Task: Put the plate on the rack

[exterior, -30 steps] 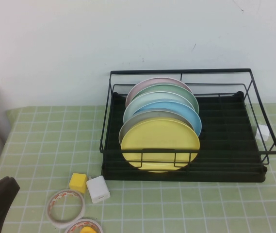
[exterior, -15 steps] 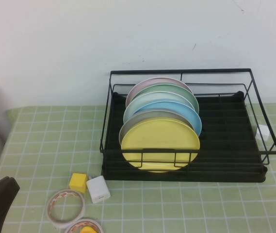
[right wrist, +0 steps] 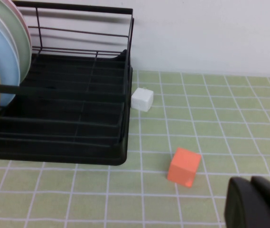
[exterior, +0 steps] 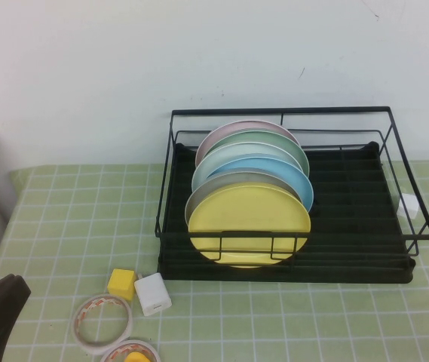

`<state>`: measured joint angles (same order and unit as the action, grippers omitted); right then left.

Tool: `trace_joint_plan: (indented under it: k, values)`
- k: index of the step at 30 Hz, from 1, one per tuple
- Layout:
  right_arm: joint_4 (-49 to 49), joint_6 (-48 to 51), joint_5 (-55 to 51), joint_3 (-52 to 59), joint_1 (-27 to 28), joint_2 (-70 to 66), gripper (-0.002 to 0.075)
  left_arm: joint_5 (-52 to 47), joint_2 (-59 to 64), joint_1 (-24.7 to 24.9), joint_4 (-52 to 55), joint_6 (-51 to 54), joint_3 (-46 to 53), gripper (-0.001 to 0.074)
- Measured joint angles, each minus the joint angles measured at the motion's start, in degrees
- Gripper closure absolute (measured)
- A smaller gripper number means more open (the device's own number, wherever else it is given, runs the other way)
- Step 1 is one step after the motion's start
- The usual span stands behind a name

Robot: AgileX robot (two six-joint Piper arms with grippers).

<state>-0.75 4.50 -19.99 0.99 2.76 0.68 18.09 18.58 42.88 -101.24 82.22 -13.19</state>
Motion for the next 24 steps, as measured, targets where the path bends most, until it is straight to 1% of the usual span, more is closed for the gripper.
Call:
trace_joint_plan:
  k: [7, 10, 15, 17, 18, 21, 23, 24]
  values:
    - [0.0, -0.1, 0.0, 0.0, 0.0, 0.0, 0.0725, 0.0, 0.0, 0.0, 0.0, 0.0, 0.0, 0.0737]
    - [0.0, -0.1, 0.0, 0.0, 0.0, 0.0, 0.0725, 1.5, 0.0, 0.0, 0.0, 0.0, 0.4, 0.0737]
    - [0.0, -0.1, 0.0, 0.0, 0.0, 0.0, 0.0726, 3.1, -0.3, 0.0, 0.0, -6.0, 1.6, 0.0737]
    - [0.0, -0.1, 0.0, 0.0, 0.0, 0.0, 0.0726, 3.8, -0.7, 0.0, 2.1, -13.3, 3.1, 0.0737]
    - [0.0, -0.1, 0.0, 0.0, 0.0, 0.0, 0.0726, 4.4, -0.8, 0.0, 6.0, -18.1, 3.9, 0.0737]
    - [0.0, -0.1, 0.0, 0.0, 0.0, 0.0, 0.0726, 6.2, -1.1, -1.2, 24.1, -39.9, 8.2, 0.0737]
    - [0.0, -0.1, 0.0, 0.0, 0.0, 0.0, 0.0726, 6.1, -1.3, -4.4, 38.5, -55.4, 11.5, 0.0737]
    - [0.0, -0.1, 0.0, 0.0, 0.0, 0.0, 0.0726, 4.9, -1.3, -6.8, 43.4, -62.1, 12.7, 0.0737]
